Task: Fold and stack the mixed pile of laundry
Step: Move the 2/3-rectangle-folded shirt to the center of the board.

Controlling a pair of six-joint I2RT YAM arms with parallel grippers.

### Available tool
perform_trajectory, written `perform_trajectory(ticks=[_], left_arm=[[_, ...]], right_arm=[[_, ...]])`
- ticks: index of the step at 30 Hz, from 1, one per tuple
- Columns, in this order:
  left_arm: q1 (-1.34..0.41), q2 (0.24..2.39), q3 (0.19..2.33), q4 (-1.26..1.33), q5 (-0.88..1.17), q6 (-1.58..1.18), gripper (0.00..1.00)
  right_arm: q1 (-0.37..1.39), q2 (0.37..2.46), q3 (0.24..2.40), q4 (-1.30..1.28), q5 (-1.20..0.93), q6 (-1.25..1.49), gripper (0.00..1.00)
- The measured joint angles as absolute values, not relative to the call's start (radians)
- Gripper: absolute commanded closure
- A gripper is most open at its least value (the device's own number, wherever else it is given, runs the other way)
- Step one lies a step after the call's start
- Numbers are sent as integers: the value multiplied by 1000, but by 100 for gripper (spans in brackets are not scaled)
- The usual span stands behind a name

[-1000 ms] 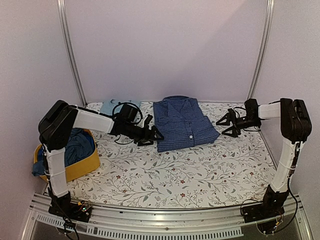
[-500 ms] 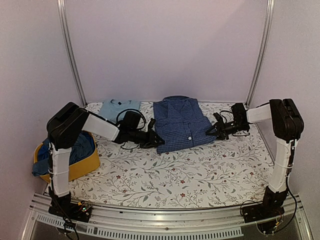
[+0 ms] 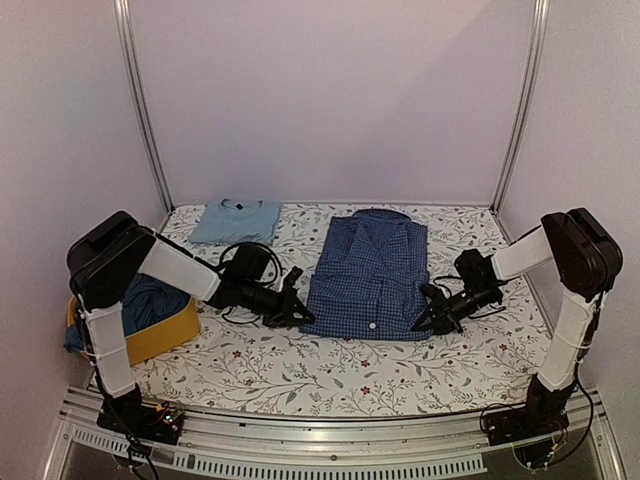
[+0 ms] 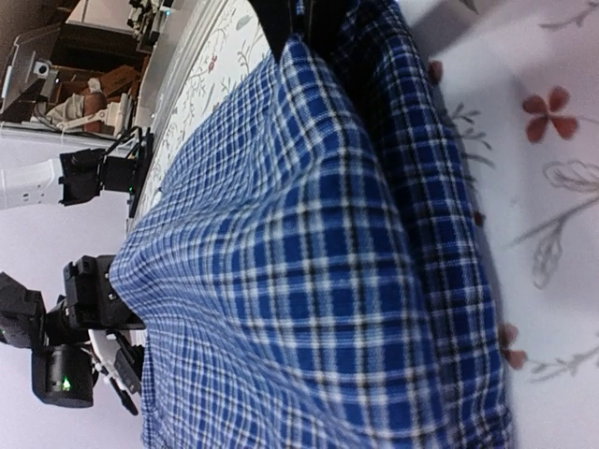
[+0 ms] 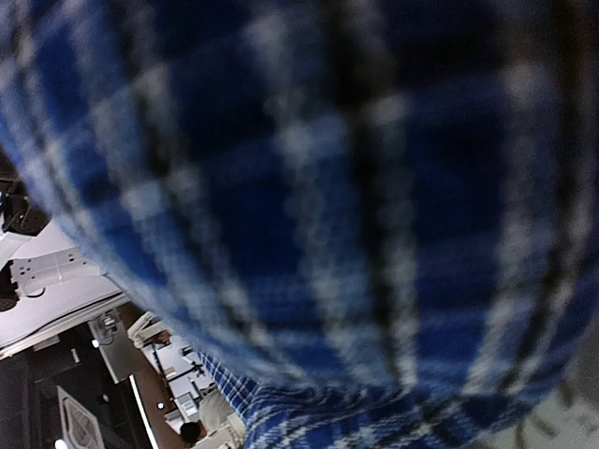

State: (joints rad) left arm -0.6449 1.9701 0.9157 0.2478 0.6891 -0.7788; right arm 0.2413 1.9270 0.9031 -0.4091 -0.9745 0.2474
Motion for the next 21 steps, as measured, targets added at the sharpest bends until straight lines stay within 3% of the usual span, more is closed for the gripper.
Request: perform_trajectory(ticks=[1, 2, 4, 11, 15, 21], left_arm=[[-654, 1953, 902, 239, 693, -777, 69], [-662, 1935, 896, 220, 695, -771, 54], [-671, 1904, 890, 183, 691, -752, 41], [-627, 1839, 981, 34, 650, -645, 43], [-594, 1901, 1136, -46, 612, -570, 46], [-585, 2033, 1338, -130, 567, -479, 44]], right_arm=[[246, 1903, 866, -424, -978, 256, 55], [245, 1887, 846, -434, -988, 260, 47], [241, 1843, 829, -453, -1010, 263, 36], [186, 1744, 908, -489, -927, 274, 33], [147, 1751, 1016, -495, -857, 271, 36], [141, 1864, 1158, -489, -805, 264, 41]])
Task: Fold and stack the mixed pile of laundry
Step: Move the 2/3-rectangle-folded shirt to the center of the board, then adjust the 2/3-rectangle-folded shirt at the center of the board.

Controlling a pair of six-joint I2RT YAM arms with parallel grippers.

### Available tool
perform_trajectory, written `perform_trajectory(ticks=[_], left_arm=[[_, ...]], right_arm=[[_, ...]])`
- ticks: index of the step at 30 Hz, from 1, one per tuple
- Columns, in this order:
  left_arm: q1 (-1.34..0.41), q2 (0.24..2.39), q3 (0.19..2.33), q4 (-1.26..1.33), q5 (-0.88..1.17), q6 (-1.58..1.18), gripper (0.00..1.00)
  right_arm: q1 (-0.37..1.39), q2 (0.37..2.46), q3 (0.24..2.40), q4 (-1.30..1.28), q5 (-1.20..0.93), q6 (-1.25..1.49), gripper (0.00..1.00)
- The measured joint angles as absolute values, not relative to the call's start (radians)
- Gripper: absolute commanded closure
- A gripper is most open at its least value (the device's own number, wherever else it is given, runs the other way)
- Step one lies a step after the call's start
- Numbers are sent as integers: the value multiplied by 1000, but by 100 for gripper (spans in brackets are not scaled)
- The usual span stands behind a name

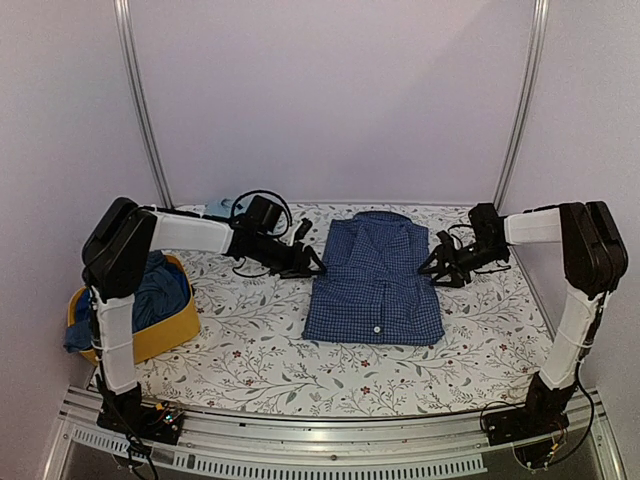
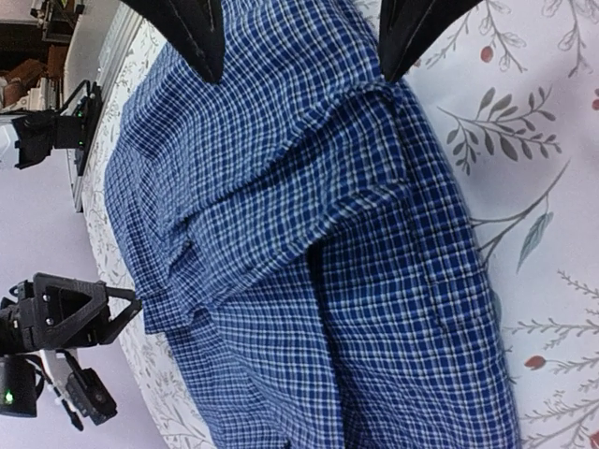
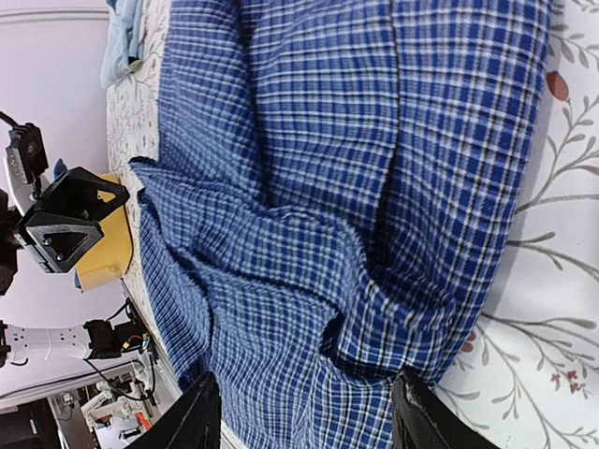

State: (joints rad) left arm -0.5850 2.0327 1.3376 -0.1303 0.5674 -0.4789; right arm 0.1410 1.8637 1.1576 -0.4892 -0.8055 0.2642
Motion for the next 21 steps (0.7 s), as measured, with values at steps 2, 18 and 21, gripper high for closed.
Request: perform_trajectory(ticks=[2, 18, 21], left_arm=[[-585, 2080, 1390, -165, 558, -460, 43], [-602, 2155, 1483, -277, 540, -381, 100], [-601, 2163, 1533, -276, 546, -381, 100]], right_arm=[[141, 1908, 1173, -491, -795, 264, 42], [141, 2001, 1206, -500, -781, 260, 95], [141, 2006, 1225, -501, -780, 257, 100]])
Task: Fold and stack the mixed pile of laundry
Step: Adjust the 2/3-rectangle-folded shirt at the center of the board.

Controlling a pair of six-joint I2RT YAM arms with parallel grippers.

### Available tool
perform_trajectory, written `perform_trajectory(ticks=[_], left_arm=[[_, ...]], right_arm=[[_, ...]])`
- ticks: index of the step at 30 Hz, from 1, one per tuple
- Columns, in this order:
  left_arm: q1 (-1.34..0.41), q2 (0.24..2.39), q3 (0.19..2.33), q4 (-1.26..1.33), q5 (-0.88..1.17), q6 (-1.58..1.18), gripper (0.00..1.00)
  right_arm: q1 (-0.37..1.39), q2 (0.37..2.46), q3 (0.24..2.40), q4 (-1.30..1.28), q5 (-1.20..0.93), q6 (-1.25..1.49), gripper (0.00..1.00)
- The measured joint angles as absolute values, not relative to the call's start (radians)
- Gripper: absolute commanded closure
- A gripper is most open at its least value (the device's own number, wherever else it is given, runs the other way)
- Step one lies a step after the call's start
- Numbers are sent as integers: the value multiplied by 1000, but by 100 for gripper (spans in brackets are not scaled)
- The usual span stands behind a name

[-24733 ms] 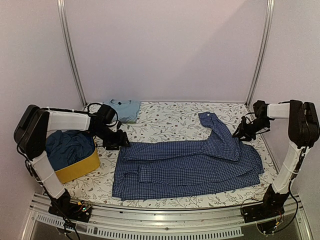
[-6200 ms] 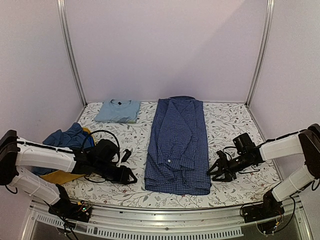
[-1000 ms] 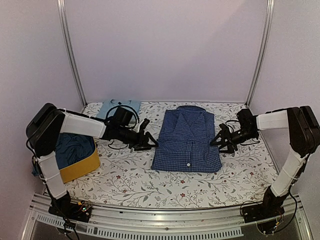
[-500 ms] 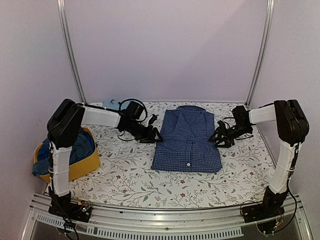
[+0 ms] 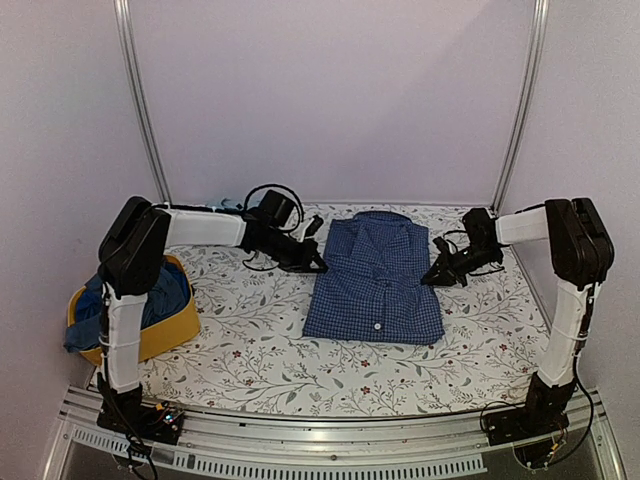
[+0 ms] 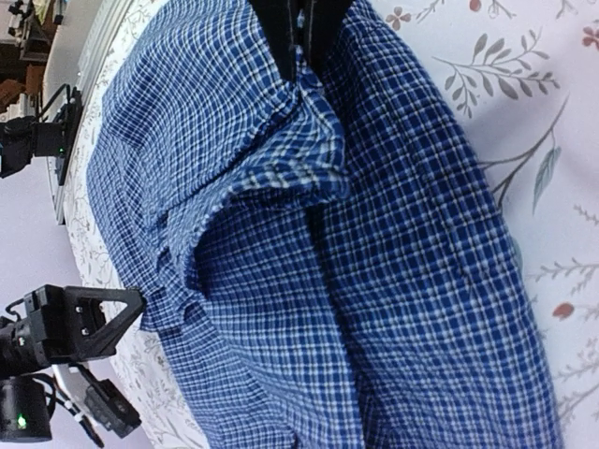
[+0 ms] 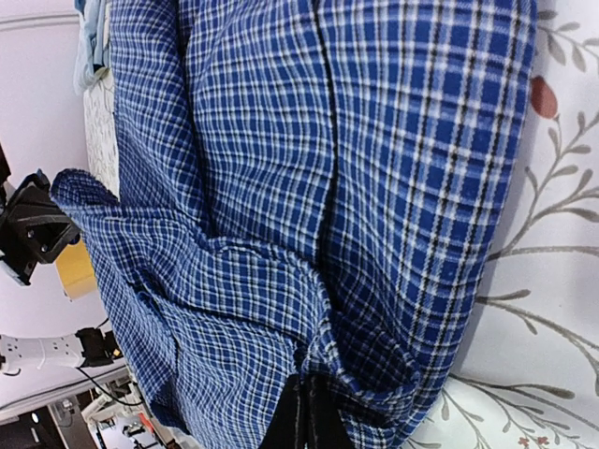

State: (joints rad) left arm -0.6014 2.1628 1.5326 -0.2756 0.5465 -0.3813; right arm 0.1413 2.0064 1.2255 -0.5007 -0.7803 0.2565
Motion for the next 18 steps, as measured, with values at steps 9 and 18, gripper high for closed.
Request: perform_trajectory(ticks=[9, 18], left_arm=[[-594, 2171, 1577, -233, 535, -386, 100], [-560, 2254, 1566, -144, 503, -452, 100]], right_arm=[[138, 1998, 1276, -497, -733, 250, 100], [123, 2003, 1310, -438, -685, 251, 100]])
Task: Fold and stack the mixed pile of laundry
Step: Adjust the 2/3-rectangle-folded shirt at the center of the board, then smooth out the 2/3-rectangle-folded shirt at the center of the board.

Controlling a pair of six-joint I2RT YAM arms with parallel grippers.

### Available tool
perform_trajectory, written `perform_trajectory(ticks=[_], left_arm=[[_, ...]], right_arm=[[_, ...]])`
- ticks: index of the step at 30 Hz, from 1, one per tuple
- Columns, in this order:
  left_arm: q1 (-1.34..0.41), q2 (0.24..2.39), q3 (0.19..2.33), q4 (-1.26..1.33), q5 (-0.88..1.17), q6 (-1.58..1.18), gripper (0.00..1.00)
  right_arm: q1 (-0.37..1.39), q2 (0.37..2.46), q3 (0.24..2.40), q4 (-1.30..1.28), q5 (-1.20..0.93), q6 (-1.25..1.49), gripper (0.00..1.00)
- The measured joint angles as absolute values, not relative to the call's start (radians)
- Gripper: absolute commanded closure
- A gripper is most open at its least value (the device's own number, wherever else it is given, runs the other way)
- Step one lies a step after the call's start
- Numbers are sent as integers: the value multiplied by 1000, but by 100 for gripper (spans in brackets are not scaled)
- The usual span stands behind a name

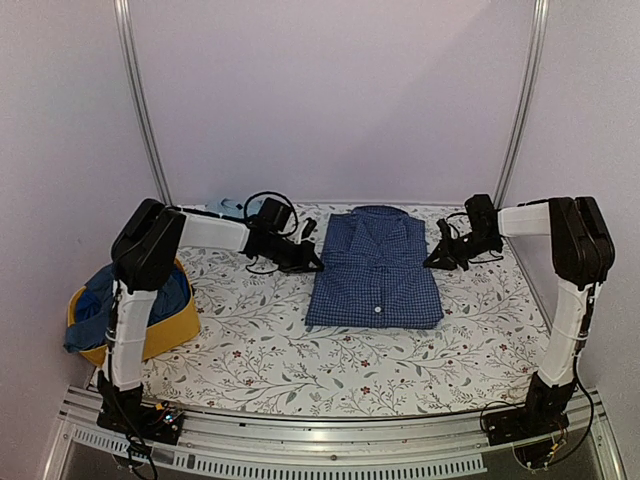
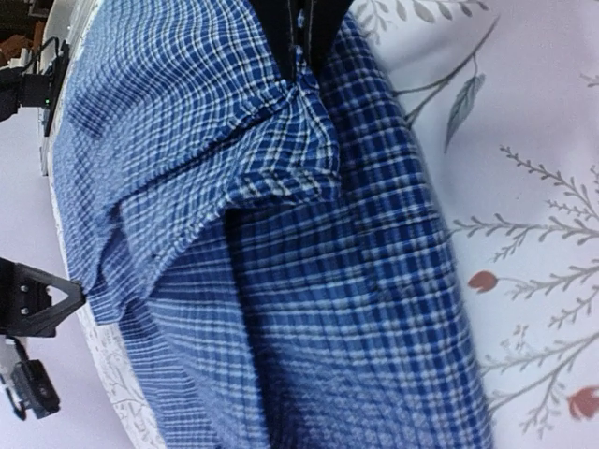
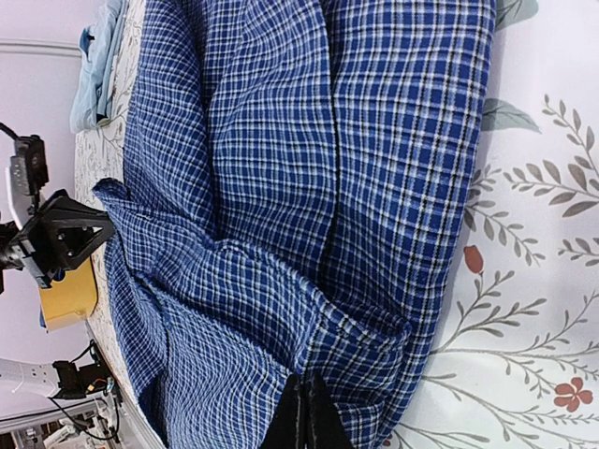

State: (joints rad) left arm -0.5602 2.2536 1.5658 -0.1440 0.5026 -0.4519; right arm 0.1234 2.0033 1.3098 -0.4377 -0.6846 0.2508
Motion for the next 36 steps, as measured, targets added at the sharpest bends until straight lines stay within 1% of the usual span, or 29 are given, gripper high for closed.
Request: perform_trajectory(ticks=[4, 5, 6, 7, 9, 10, 11, 15, 18, 19, 21, 24, 28, 31, 34, 36], left_arm=[[-555, 2321, 1568, -117, 509, -479, 100], [-554, 2322, 1569, -112, 506, -482, 95], [-553, 2322, 1570, -111, 503, -484, 84], [-553, 2322, 1572, -110, 501, -488, 75], [-553, 2322, 1579, -112, 501, -490, 66], [-554, 2320, 1584, -113, 494, -484, 61], [-554, 2316, 1585, -113, 487, -477, 53], [-548, 2270, 1557, -128, 453, -460, 43], [-537, 2223, 1549, -156, 432, -431, 28], [-532, 2196, 1534, -155, 433, -425, 23], [-529, 2137, 1502, -155, 450, -401, 19], [-532, 2046, 1456, -149, 520, -374, 15], [-585, 1998, 1423, -117, 634, -366, 14], [-655, 2006, 1381, -58, 719, -402, 14], [-711, 2066, 1372, 22, 780, -459, 17], [-728, 2130, 1380, 66, 798, -498, 20]], right_arm=[[123, 2032, 1310, -406, -672, 252, 100], [123, 2045, 1310, -397, -669, 254, 100], [123, 2054, 1310, -392, -668, 255, 97], [123, 2063, 1310, -389, -667, 256, 88], [123, 2076, 1312, -393, -667, 265, 74], [123, 2079, 1317, -398, -664, 260, 65], [123, 2079, 1319, -400, -661, 261, 57], [123, 2045, 1331, -413, -646, 263, 45], [123, 1988, 1356, -440, -626, 262, 32], [123, 1966, 1367, -448, -620, 256, 30], [122, 1922, 1376, -453, -622, 244, 26], [123, 1843, 1360, -455, -672, 236, 22], [163, 1730, 1228, -406, -782, 271, 24], [253, 1684, 1071, -295, -891, 353, 27], [330, 1702, 959, -187, -974, 442, 30], [352, 1748, 930, -143, -1010, 485, 39]])
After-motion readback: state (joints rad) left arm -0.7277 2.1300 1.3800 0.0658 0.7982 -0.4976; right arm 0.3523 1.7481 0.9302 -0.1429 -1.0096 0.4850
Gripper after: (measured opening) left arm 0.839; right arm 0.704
